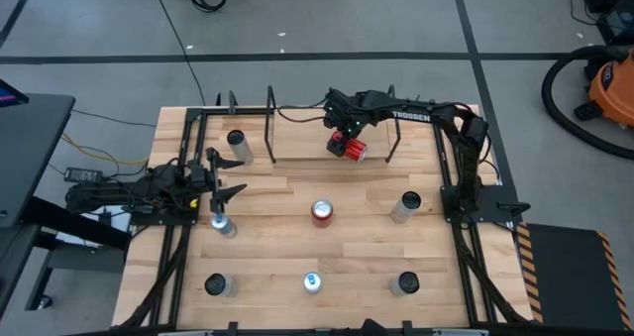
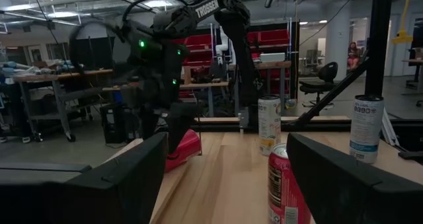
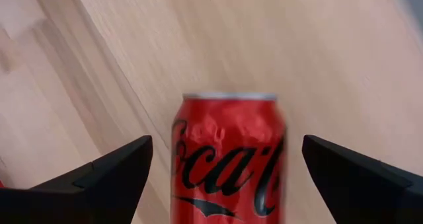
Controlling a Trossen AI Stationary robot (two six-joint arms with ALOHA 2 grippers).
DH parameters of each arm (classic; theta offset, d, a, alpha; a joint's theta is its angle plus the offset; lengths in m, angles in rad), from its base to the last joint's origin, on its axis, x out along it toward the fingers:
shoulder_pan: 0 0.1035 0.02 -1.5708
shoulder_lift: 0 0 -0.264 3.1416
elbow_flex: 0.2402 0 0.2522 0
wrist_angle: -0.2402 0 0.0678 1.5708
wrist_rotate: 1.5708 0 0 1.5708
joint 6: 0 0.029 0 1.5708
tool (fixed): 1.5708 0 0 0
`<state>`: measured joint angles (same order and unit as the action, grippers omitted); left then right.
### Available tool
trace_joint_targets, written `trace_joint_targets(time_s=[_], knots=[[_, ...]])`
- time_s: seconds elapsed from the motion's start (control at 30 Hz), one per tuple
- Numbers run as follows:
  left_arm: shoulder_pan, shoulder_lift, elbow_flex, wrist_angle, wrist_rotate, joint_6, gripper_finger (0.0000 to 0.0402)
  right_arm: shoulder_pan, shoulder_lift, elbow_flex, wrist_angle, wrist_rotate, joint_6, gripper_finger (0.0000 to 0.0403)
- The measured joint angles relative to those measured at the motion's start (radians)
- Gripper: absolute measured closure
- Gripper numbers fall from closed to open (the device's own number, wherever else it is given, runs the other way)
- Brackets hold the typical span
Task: Place canned beverage on shelf
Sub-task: Put the right red soda can on the shelf
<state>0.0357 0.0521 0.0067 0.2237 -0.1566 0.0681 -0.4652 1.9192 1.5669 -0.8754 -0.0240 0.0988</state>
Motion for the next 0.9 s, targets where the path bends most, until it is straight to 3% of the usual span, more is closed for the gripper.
trace_joint_targets(time_s=[0.27,0.5,0.73,0.9], knots=[[0.0,0.0,0.0,-0.015,0.0,-0.004,0.0086,0.006,0.068,-0.001,-0.022,0.005,0.013,0.0024],[0.0,0.0,0.0,-0.015,0.0,-0.005,0.0086,0.006,0.069,0.0,-0.022,0.004,0.014,0.0095],[0.0,0.0,0.0,-0.015,0.0,-0.005,0.0086,0.023,0.072,0.014,-0.026,0.006,0.012,0.0095],[0.0,0.0,0.0,-0.015,0.0,-0.004,0.0086,0.037,0.073,0.106,-0.015,0.005,-0.002,0.0095]])
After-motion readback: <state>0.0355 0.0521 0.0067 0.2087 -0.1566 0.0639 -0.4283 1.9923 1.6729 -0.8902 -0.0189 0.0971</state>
